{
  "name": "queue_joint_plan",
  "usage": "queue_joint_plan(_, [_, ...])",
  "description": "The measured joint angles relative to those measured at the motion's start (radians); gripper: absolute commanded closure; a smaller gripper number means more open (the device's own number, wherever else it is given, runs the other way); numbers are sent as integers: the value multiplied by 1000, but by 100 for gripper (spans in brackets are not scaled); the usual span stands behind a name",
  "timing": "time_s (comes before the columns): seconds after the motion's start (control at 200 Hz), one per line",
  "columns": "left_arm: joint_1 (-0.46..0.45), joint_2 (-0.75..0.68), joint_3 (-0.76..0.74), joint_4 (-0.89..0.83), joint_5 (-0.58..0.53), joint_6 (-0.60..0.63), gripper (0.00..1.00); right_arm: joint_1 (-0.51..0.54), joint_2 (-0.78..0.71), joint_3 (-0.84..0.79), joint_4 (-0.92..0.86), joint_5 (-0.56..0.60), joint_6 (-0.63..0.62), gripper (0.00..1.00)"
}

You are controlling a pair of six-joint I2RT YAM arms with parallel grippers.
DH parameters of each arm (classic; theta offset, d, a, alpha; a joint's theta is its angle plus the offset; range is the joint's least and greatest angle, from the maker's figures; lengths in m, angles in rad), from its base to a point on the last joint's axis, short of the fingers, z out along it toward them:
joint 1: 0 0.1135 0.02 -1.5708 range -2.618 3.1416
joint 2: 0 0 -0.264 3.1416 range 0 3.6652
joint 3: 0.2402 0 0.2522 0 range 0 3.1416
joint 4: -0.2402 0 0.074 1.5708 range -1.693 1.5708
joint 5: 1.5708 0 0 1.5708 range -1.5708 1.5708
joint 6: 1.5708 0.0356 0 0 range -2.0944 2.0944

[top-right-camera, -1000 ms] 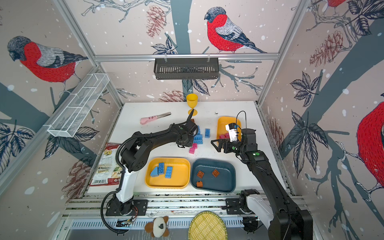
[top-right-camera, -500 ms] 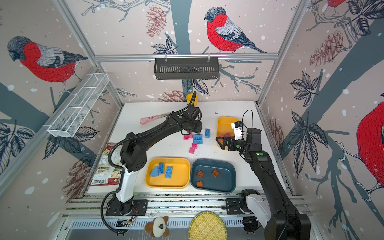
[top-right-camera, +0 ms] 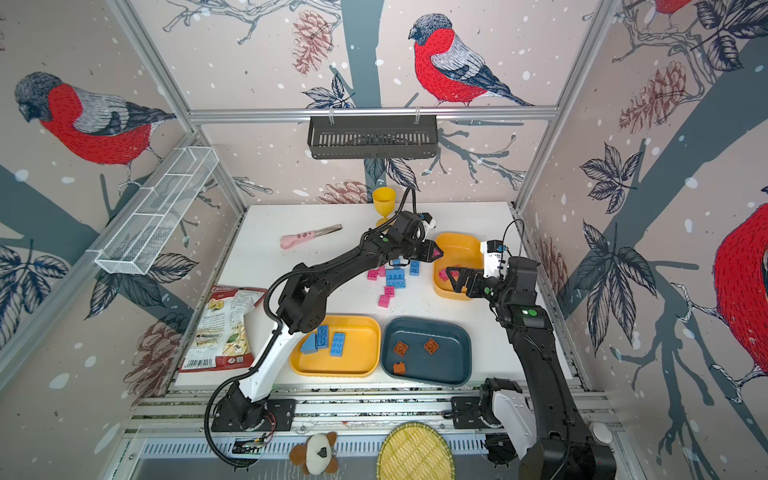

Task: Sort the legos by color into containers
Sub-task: 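Carry the pink brick over the farther yellow tray and release it, then move the left gripper back to the pile above another pink brick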

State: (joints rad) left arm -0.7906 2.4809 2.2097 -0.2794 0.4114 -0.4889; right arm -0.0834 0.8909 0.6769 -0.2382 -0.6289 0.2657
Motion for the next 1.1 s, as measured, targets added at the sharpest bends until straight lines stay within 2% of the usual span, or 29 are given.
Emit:
queue_joint_plan(0.045, [-7, 26, 24, 13, 6, -2, 69, -1, -5, 0, 0, 0, 0, 1])
queue_joint_plan(0.16, [-19, 51, 53, 14, 6, 0, 43, -2, -15, 0, -2, 0, 0, 0])
queue_joint_plan(0.28, [-25, 29, 43, 11, -13, 37, 33, -2, -20, 0, -8, -1, 0, 0])
queue_joint_plan(0.545, [-7, -200, -132, -71, -156, 158, 32, -2, -7, -6, -6, -27, 19, 1])
queue_joint_plan(0.821, [23, -457, -472, -223, -361, 201, 33, 45, 16, -10, 7, -53, 22, 0])
queue_joint_plan(1.101, [71, -512, -655, -278, -570, 189, 34, 166, 50, -10, 28, -51, 26, 1])
